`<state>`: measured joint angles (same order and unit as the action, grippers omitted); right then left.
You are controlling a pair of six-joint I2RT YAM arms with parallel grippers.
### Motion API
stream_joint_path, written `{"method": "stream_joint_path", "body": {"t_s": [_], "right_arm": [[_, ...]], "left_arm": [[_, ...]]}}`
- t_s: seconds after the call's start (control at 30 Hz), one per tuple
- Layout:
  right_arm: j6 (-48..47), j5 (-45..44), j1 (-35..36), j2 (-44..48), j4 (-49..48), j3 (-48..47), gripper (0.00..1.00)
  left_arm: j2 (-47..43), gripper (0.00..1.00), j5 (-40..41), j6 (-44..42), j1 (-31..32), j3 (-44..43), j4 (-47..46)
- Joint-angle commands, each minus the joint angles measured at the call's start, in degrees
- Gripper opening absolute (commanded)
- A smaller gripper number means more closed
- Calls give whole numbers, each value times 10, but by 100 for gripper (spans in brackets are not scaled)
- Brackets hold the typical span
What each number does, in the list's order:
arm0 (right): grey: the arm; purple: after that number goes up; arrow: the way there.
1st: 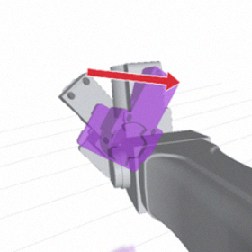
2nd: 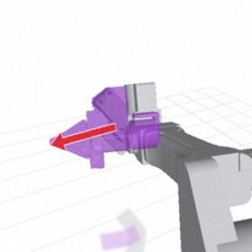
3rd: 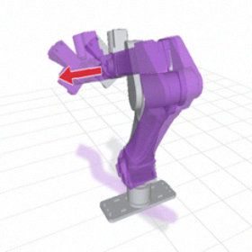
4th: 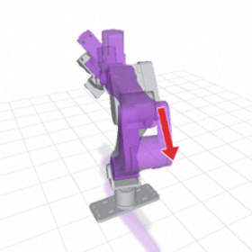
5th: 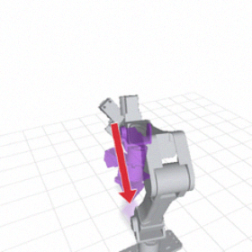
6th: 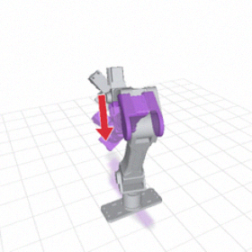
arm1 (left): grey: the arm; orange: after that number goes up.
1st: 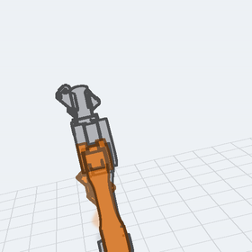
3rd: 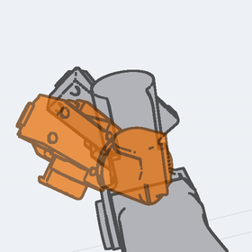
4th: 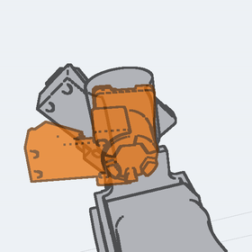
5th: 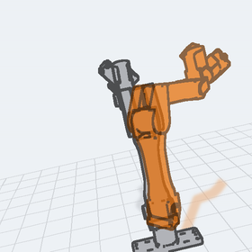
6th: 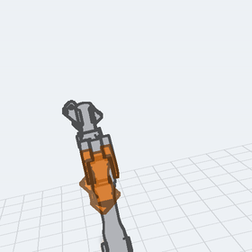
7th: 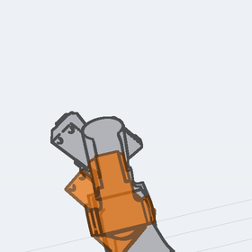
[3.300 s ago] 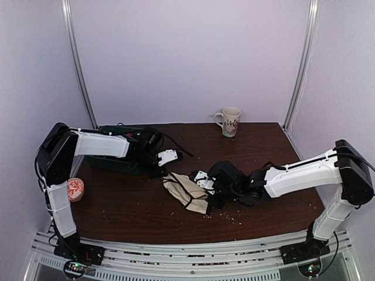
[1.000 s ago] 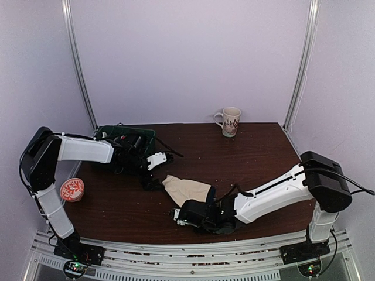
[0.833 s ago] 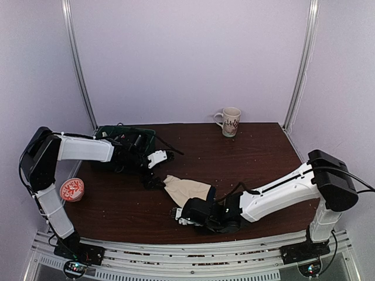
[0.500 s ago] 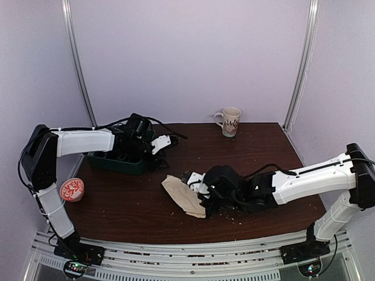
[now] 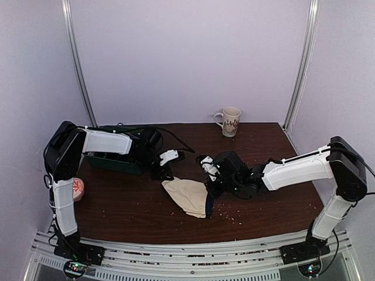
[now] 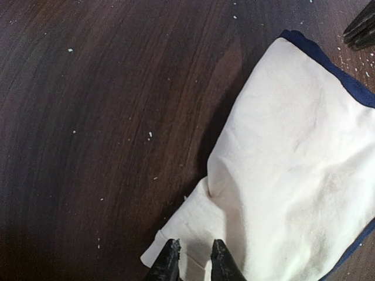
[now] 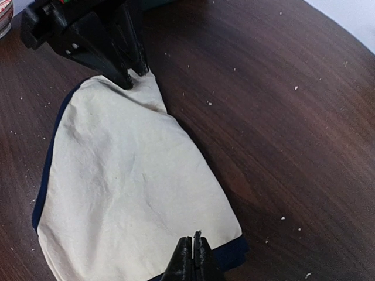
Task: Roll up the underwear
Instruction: Smooth out the underwear at the center of the board.
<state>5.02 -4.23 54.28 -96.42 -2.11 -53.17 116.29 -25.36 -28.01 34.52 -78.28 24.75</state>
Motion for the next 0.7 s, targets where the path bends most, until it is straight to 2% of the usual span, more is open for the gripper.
{"method": "stream_joint_path", "body": {"t_s": [0.0,0.27,0.67], "right_arm": [[56,73,-20,-33,-13,2,4],[85,92,-54,-97,23,-24,0],[92,93,-76,-95,52,-19,2]], "left_arm": [[13,22,-2,23,4,-10,-6],[34,23,88,47,8,0,-36],[26,28,205,61,25,21,-72]]}}
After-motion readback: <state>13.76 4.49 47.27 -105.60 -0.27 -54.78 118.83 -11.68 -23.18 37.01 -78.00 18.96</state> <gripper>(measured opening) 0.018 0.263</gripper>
